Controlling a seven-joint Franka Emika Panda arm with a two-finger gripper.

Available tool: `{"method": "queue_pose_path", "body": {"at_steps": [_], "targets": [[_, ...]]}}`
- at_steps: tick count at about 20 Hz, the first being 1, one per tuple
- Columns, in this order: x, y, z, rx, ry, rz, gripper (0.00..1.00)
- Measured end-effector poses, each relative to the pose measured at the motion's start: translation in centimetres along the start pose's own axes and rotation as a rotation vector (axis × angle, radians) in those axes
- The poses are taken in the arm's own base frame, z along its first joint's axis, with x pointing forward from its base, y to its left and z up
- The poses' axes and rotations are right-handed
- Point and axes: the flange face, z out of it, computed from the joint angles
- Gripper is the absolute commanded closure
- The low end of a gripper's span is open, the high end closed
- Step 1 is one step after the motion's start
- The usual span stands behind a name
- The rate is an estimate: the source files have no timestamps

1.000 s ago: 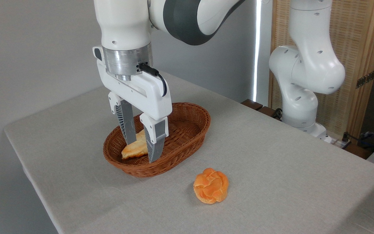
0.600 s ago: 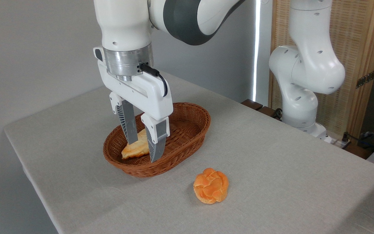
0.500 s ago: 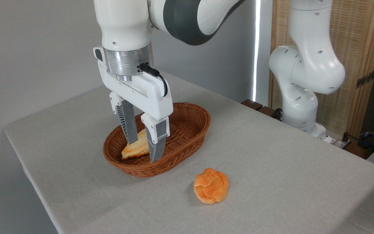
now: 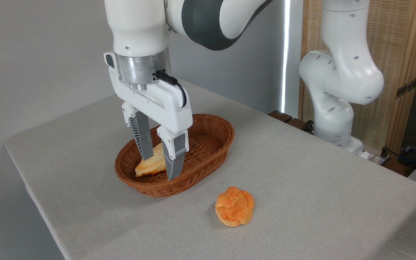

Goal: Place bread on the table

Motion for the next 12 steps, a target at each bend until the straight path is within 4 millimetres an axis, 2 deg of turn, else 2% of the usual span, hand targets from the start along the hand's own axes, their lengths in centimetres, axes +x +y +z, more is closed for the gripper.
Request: {"method": "queue_pose_path", "body": {"at_steps": [6,12], "targets": [[0.0,0.7,0.6,-0.026,-0.029,0.009,0.0],[2.2,4.4,4.1,-0.038,-0.04,0.031,0.0]]}}
